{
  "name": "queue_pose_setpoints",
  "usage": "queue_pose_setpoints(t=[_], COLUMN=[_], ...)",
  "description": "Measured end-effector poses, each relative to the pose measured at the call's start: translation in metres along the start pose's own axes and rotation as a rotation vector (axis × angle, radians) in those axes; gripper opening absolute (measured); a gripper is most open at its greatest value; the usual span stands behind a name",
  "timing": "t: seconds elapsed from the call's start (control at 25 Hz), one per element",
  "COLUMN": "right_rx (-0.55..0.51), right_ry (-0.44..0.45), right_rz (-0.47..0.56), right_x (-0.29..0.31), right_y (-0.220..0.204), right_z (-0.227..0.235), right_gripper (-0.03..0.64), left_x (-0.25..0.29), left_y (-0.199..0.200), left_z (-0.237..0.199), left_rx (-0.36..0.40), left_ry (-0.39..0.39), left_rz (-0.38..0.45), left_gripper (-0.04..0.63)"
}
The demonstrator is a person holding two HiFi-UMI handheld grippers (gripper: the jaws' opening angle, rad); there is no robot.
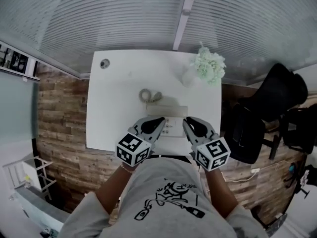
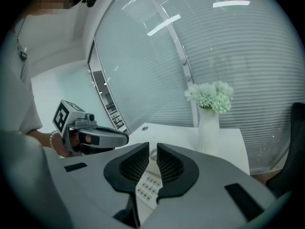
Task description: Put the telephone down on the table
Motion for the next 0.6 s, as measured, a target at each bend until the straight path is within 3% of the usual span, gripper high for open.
queue_pose_setpoints(t=[0.32, 0.6], right_rx=[-0.107, -0.191], right_ry=[0.044, 0.07], right_rz=[0.101, 0.197], right_x=[-0.036, -0.06], right_y=[0.051, 0.086], right_z=[-0.048, -0.067], right_gripper=[0.054, 0.049], left_x=[-0.032, -0.058], left_y=[0.044, 0.073], left_z=[0.044, 0.08], left_rx=[0.073, 0.154], left_ry=[-0.046, -0.07], left_rz=[0.146, 0.227], left_gripper=[0.002, 0.002])
Point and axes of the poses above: the fingertips, and each gripper's own axes: x forward along the fingers, z to its right, y out of its top, the point moved 9 cm from there along -x, backward along the fingers, and after that the axes turned 4 degrees about -z, right-handed, at the moved point
